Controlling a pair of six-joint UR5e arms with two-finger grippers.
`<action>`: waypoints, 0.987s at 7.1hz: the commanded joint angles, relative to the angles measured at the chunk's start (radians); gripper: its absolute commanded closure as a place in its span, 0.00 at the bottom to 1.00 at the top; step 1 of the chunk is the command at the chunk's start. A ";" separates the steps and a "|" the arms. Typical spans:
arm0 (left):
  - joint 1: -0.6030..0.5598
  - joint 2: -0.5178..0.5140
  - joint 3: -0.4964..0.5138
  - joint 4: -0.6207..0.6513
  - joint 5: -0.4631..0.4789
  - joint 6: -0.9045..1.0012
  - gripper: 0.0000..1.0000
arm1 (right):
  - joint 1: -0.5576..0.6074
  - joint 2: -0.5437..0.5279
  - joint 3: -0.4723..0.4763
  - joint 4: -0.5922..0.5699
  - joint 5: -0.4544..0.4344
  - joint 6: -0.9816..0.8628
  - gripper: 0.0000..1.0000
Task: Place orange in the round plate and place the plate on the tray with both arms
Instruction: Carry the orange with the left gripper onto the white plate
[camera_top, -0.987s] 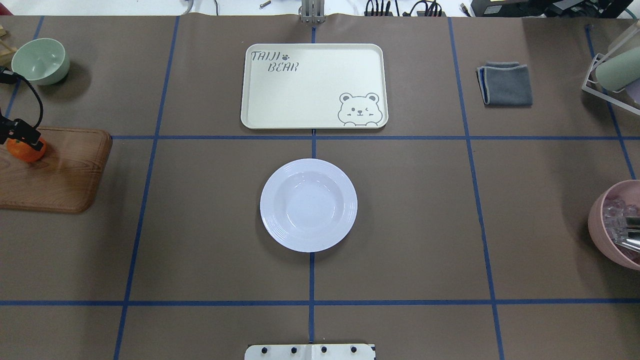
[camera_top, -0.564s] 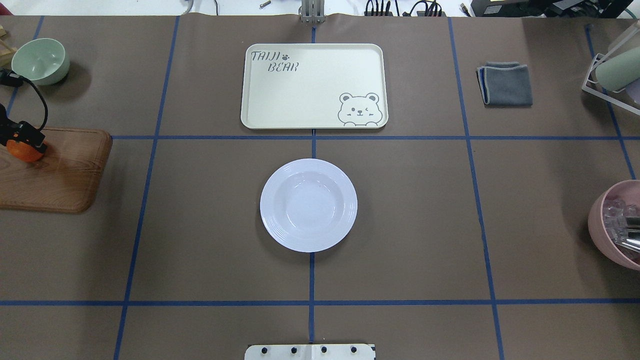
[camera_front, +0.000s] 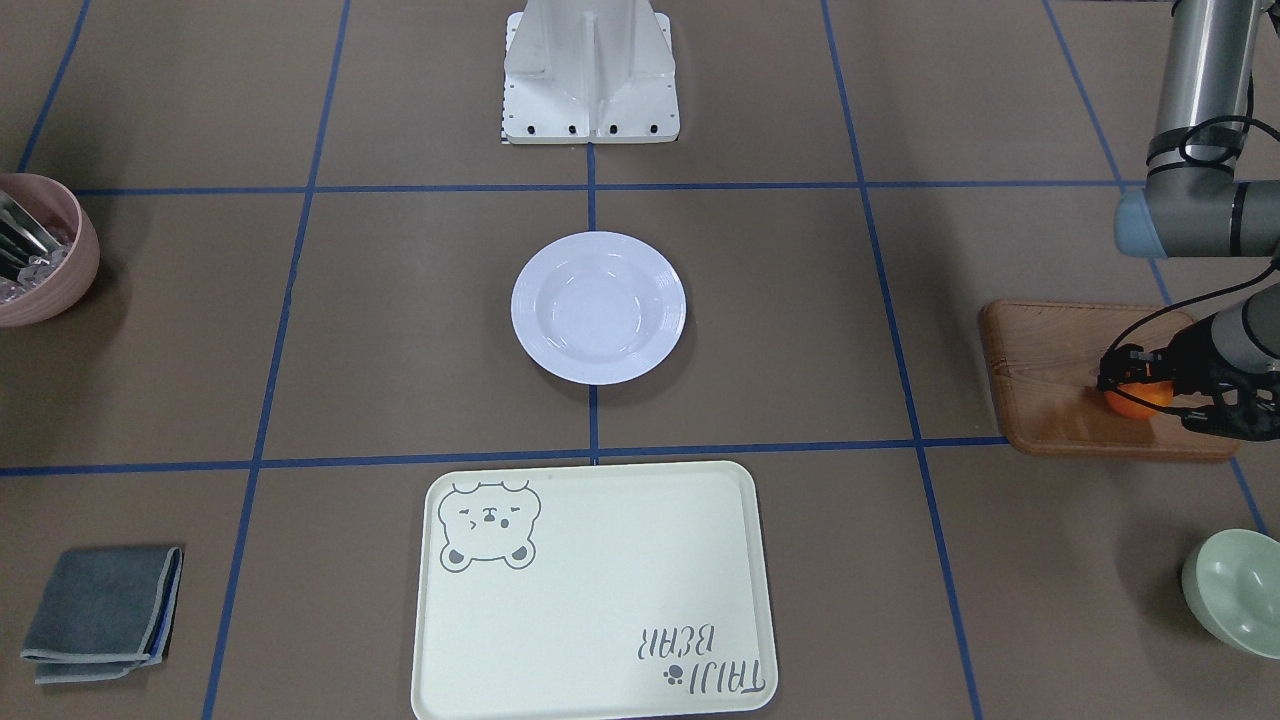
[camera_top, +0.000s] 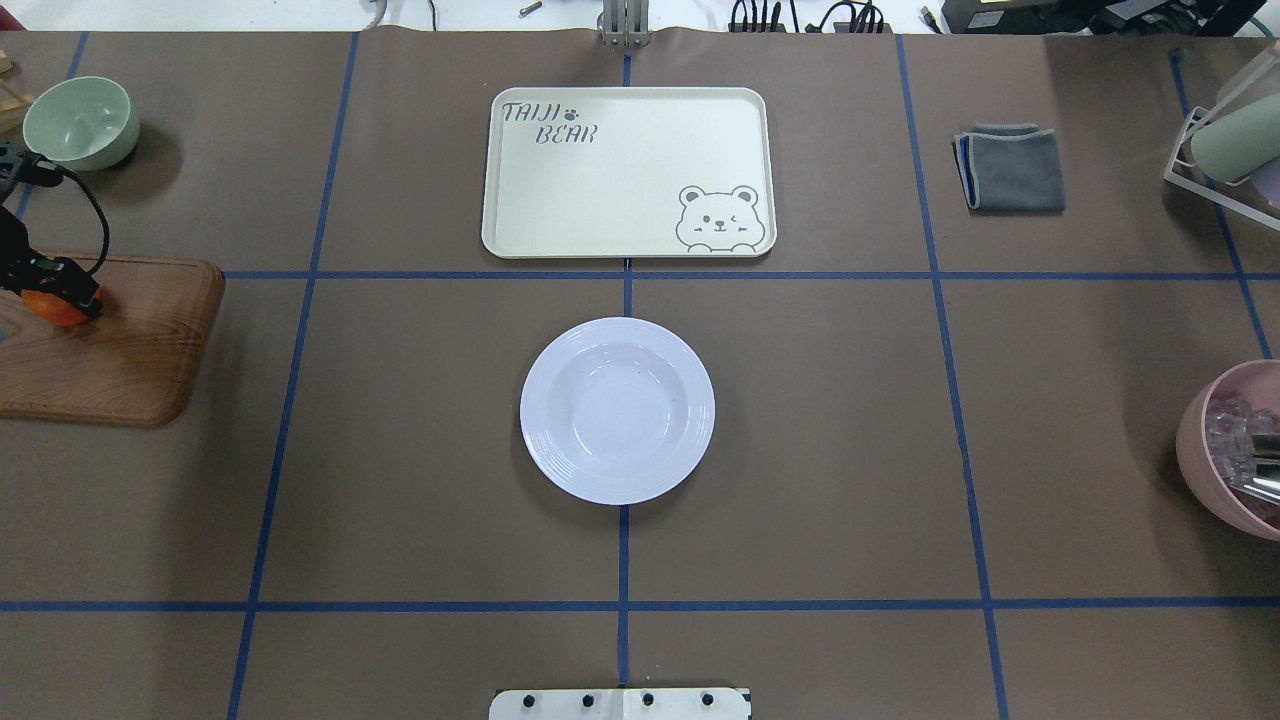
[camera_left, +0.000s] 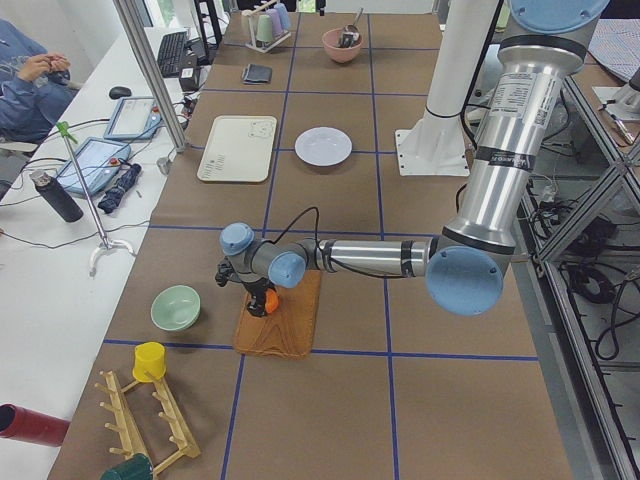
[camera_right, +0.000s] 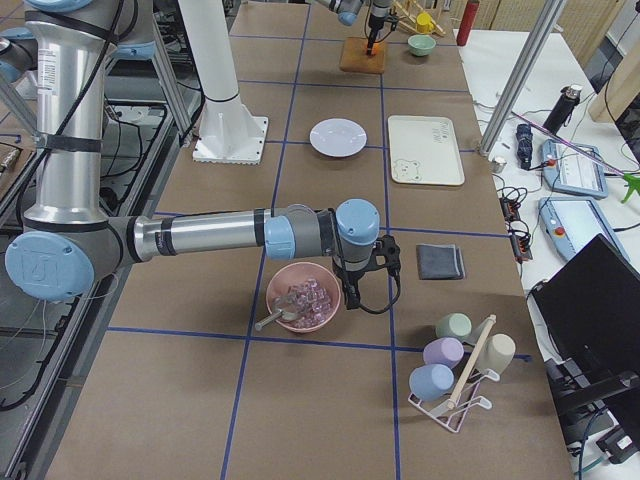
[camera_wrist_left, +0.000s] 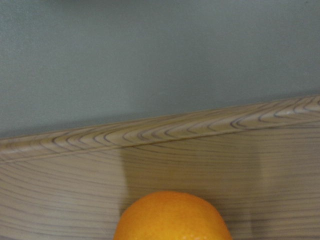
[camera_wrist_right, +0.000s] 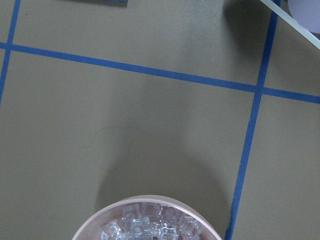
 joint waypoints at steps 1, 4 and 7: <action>-0.008 -0.057 -0.037 0.094 -0.002 -0.035 1.00 | 0.000 0.000 0.002 0.001 0.002 0.000 0.00; 0.088 -0.128 -0.318 0.232 -0.046 -0.449 1.00 | 0.000 0.006 0.000 0.000 0.002 0.000 0.00; 0.341 -0.273 -0.411 0.234 0.039 -0.896 1.00 | -0.015 0.023 0.002 0.000 0.005 0.003 0.00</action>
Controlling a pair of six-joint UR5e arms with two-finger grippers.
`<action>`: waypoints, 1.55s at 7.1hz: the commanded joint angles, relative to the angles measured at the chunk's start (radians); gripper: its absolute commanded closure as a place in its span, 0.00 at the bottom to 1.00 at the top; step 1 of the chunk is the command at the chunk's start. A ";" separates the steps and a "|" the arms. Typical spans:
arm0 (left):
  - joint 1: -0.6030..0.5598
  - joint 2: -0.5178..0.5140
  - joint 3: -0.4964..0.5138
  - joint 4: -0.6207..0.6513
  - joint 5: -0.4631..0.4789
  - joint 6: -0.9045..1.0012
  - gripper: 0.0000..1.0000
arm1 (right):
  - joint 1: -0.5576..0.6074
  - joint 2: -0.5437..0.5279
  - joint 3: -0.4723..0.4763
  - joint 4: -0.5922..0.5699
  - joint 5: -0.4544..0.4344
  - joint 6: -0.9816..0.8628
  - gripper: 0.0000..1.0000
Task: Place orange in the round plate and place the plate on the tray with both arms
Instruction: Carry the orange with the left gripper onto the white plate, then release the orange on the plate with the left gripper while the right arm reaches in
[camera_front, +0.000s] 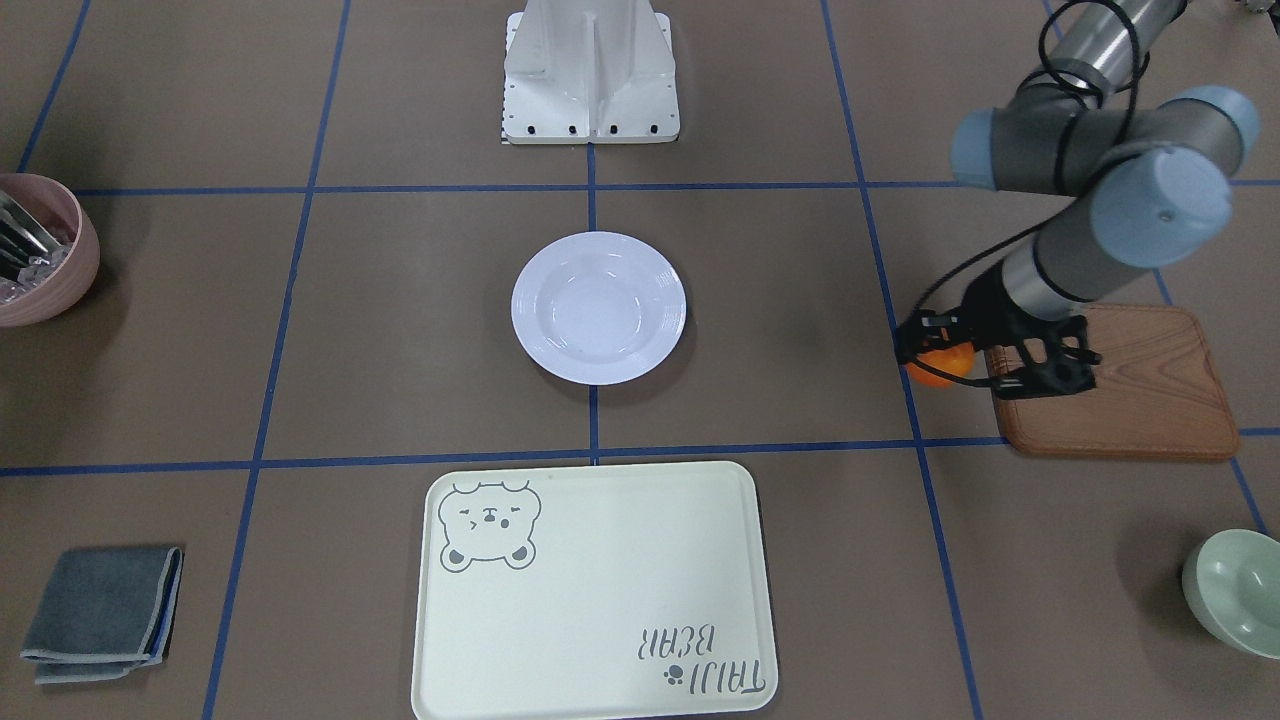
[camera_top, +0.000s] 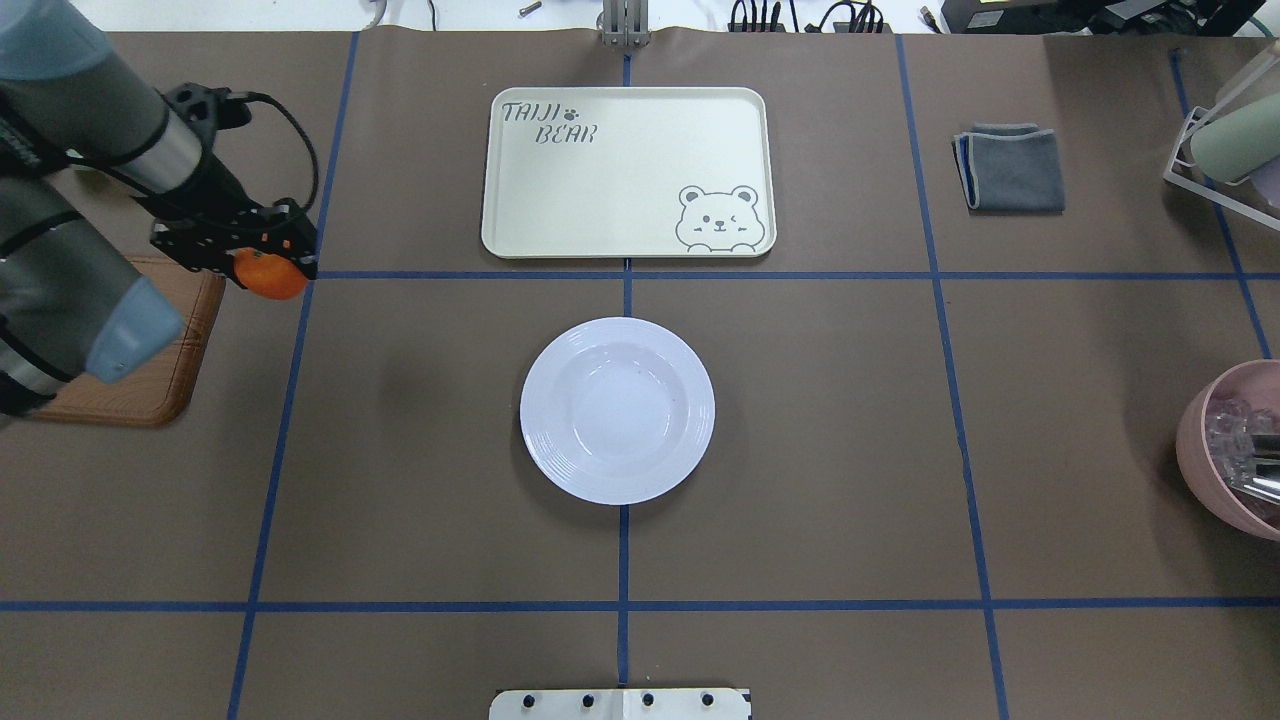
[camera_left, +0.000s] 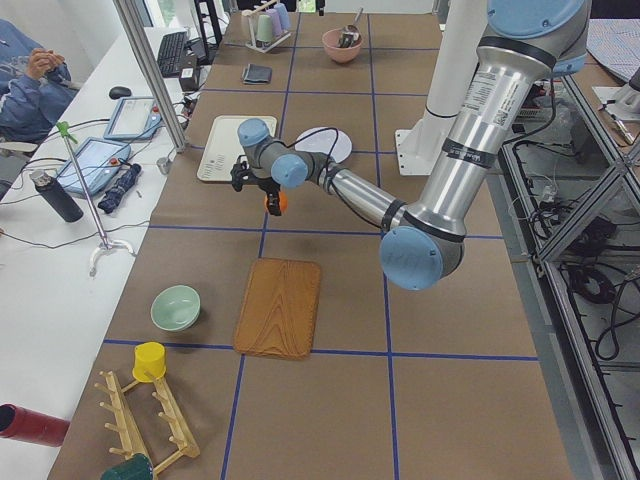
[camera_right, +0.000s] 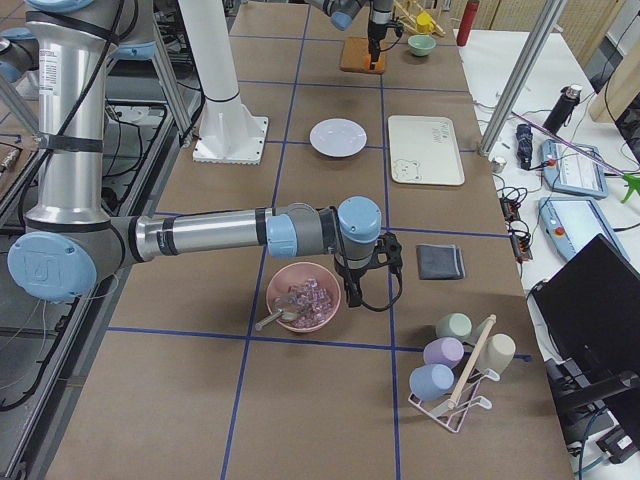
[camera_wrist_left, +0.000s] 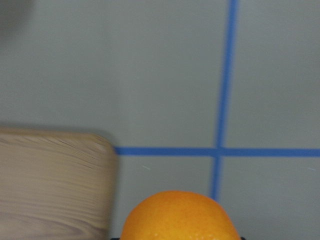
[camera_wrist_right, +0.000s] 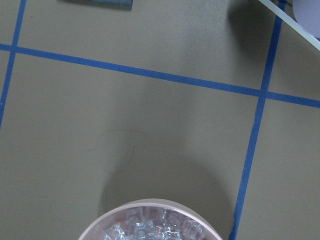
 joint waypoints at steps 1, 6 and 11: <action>0.203 -0.125 -0.018 0.003 0.135 -0.271 1.00 | -0.023 0.028 0.002 0.002 0.006 0.036 0.00; 0.385 -0.440 0.195 0.113 0.294 -0.369 1.00 | -0.201 0.168 0.134 0.002 0.026 0.469 0.00; 0.421 -0.443 0.238 0.099 0.303 -0.369 1.00 | -0.520 0.275 0.037 0.434 -0.058 0.979 0.00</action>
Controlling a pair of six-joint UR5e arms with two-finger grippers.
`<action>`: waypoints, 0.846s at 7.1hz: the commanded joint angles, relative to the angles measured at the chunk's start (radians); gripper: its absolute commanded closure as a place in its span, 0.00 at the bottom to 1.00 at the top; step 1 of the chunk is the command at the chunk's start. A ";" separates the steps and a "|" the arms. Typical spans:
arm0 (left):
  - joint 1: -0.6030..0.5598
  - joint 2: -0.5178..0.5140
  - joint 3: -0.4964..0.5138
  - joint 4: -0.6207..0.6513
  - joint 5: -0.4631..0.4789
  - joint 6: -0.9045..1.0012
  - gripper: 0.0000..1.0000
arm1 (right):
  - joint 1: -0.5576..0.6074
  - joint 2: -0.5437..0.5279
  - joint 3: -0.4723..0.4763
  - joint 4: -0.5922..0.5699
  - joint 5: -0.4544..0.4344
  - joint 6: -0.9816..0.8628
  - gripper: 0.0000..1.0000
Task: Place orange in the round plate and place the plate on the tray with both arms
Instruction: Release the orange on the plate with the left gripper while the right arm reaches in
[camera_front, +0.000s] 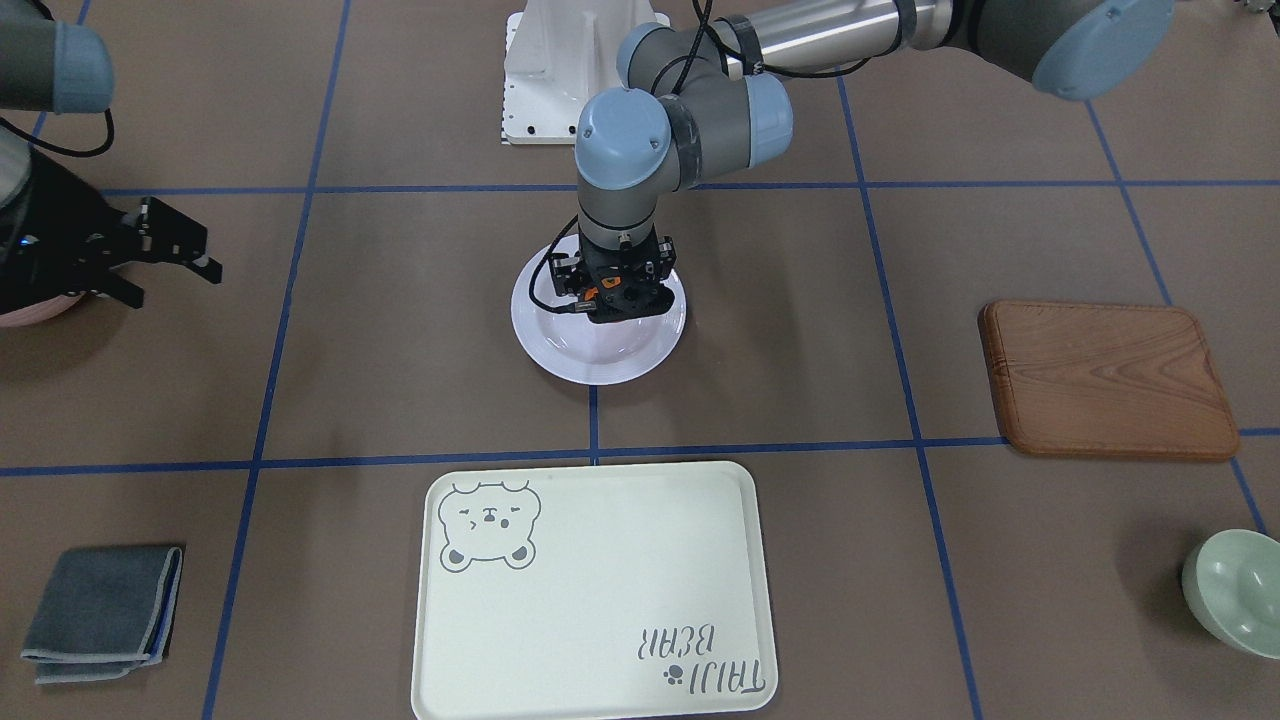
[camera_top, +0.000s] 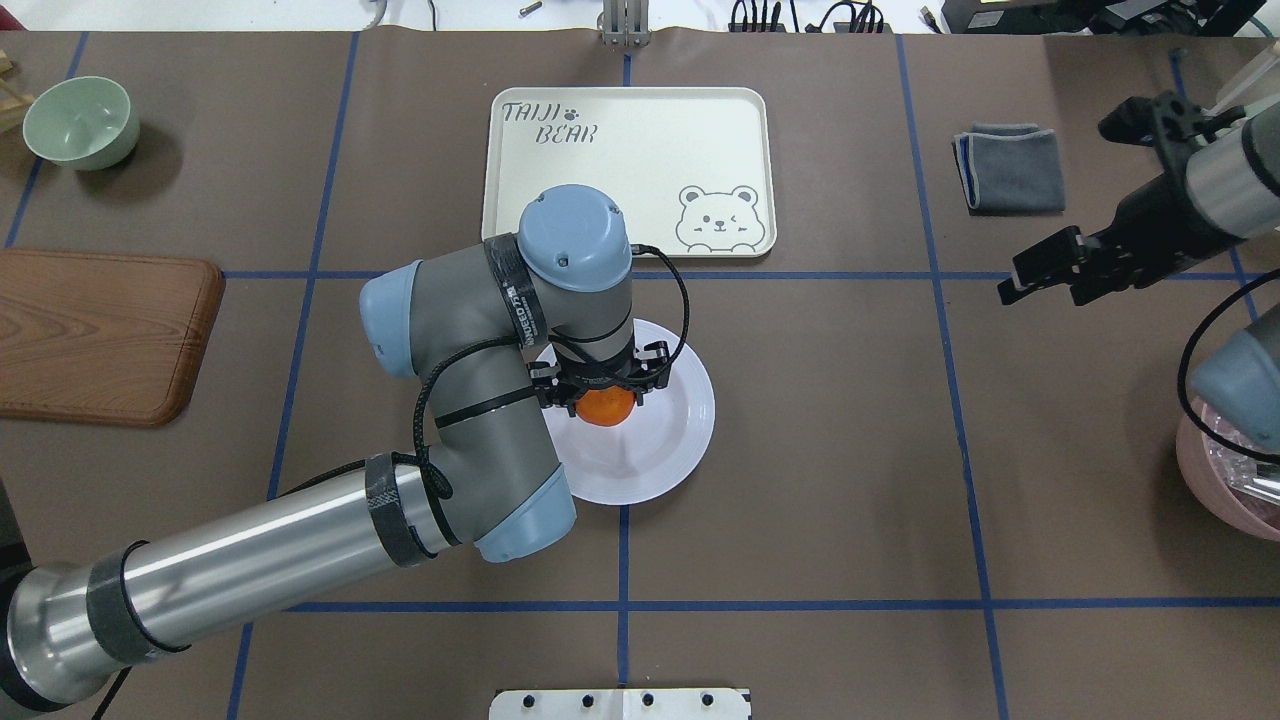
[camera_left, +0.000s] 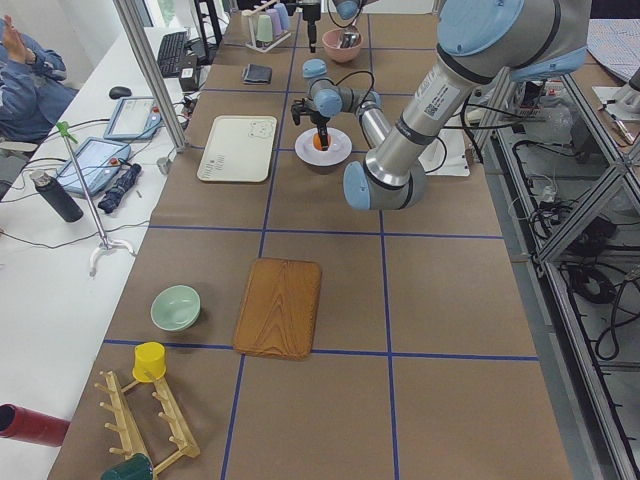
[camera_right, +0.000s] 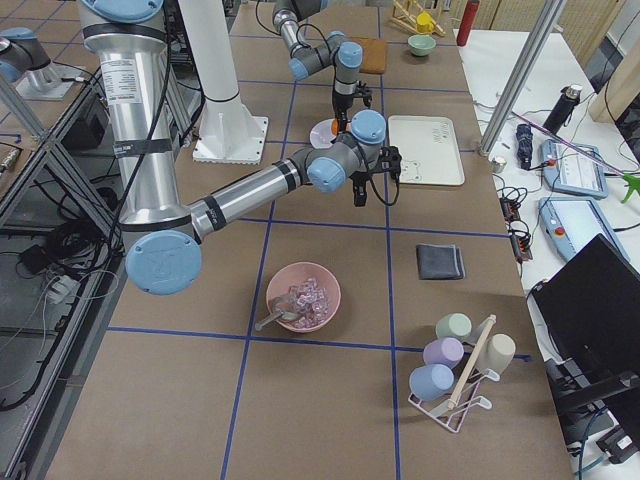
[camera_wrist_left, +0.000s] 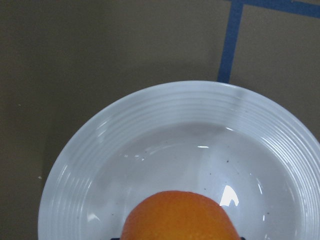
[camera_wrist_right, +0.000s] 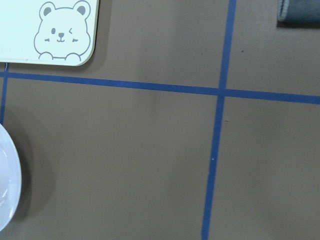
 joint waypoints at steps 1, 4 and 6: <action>0.017 -0.004 0.037 -0.049 0.015 -0.002 1.00 | -0.106 0.085 -0.054 0.102 -0.053 0.183 0.00; 0.019 -0.013 0.056 -0.064 0.015 -0.002 0.98 | -0.191 0.136 -0.060 0.102 -0.099 0.257 0.00; 0.025 -0.026 0.074 -0.064 0.016 0.001 0.03 | -0.223 0.224 -0.149 0.102 -0.101 0.289 0.01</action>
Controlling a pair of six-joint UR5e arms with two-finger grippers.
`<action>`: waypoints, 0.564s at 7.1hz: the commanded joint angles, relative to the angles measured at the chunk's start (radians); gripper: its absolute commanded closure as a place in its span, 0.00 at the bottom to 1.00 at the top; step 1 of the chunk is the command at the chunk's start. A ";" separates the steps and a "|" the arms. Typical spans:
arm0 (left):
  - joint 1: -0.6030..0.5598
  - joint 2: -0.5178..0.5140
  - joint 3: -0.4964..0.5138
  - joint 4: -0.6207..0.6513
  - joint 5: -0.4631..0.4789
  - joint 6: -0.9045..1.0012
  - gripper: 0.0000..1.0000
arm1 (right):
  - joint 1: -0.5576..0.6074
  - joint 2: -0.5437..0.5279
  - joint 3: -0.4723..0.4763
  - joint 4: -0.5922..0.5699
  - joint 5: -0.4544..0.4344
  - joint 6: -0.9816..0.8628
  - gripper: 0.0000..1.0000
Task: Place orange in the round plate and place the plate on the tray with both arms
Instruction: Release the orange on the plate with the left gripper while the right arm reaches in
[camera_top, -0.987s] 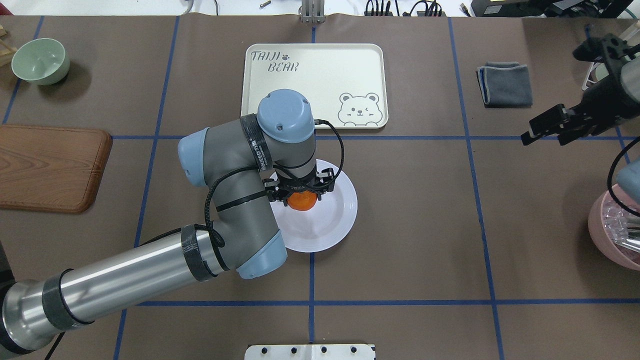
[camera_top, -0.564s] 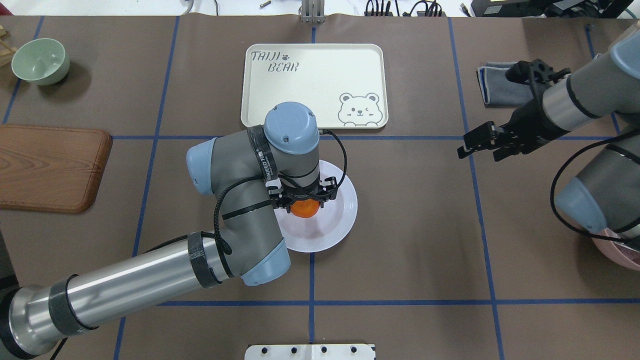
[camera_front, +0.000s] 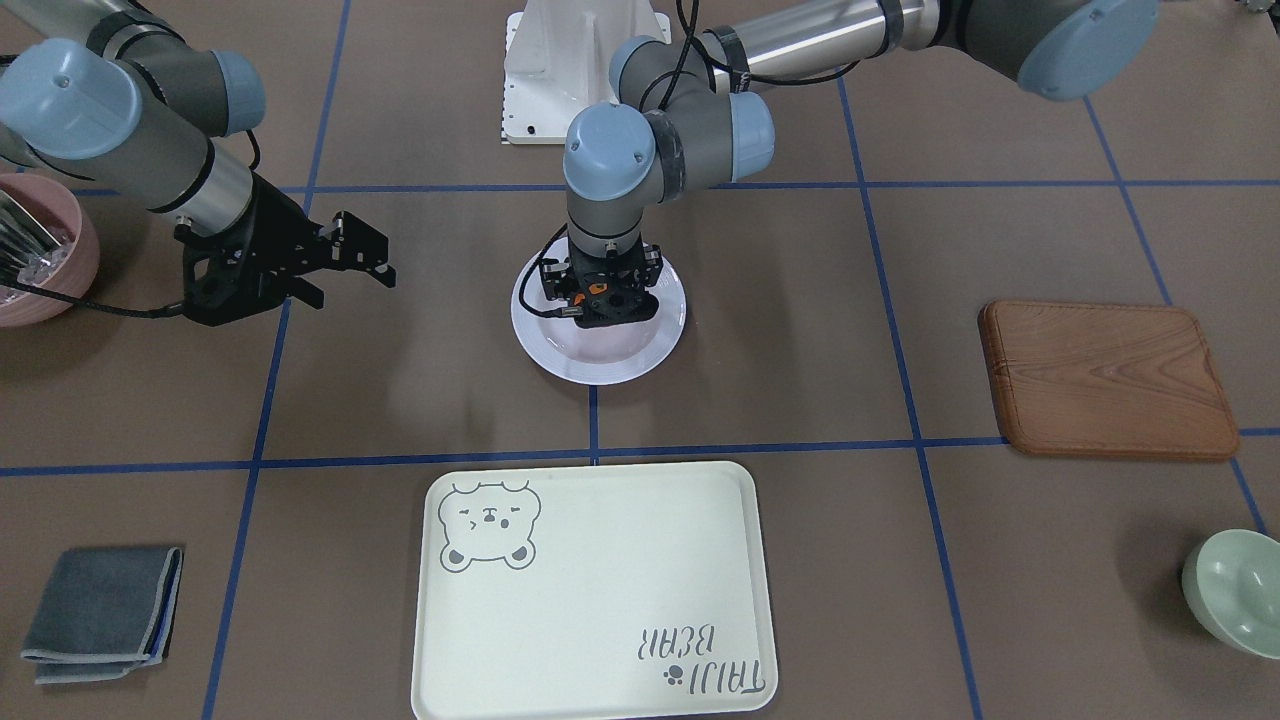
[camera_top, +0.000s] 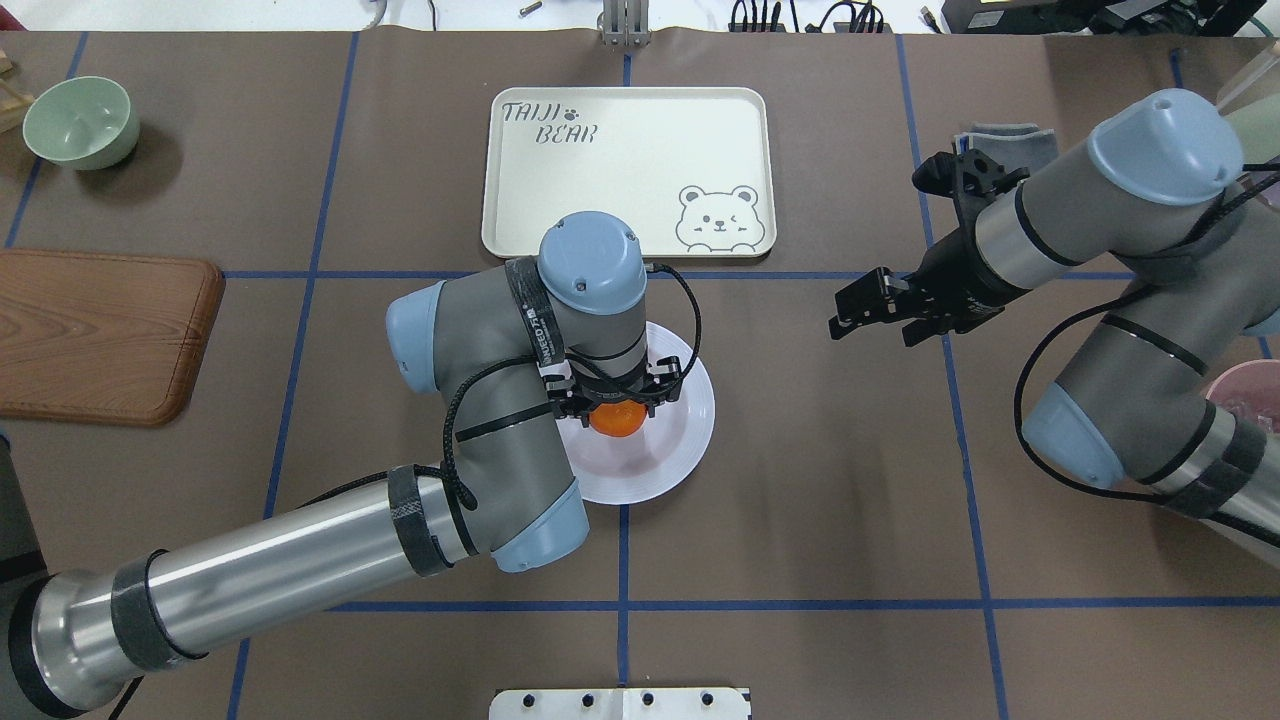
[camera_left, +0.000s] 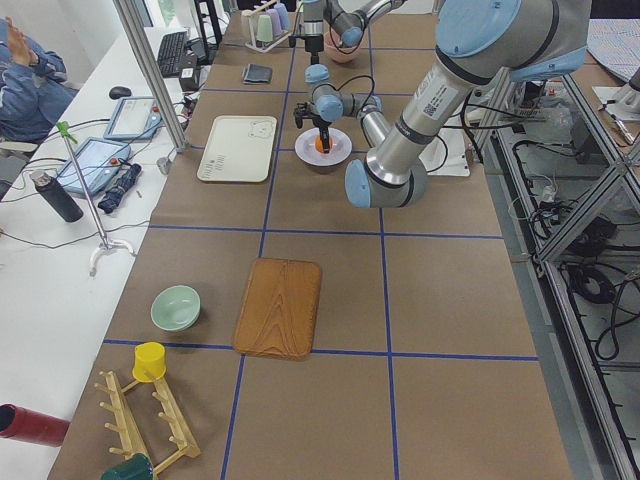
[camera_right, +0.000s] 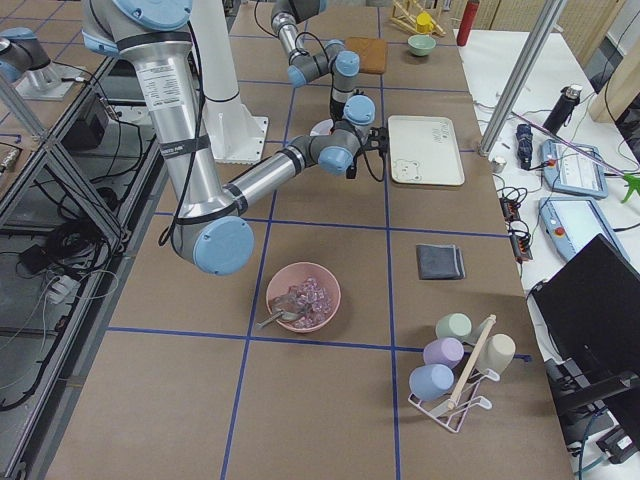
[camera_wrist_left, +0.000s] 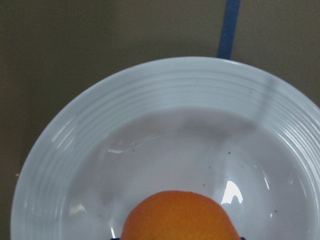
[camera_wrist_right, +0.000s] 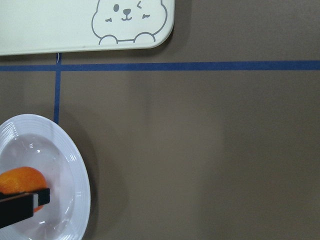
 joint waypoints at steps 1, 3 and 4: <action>0.004 -0.005 0.007 -0.001 0.001 0.006 0.03 | -0.035 0.077 -0.074 0.000 -0.001 0.026 0.01; -0.021 -0.003 -0.018 0.002 0.000 0.010 0.03 | -0.058 0.095 -0.095 0.000 -0.002 0.029 0.01; -0.060 0.009 -0.059 0.006 -0.015 0.015 0.03 | -0.066 0.118 -0.116 0.006 -0.001 0.056 0.01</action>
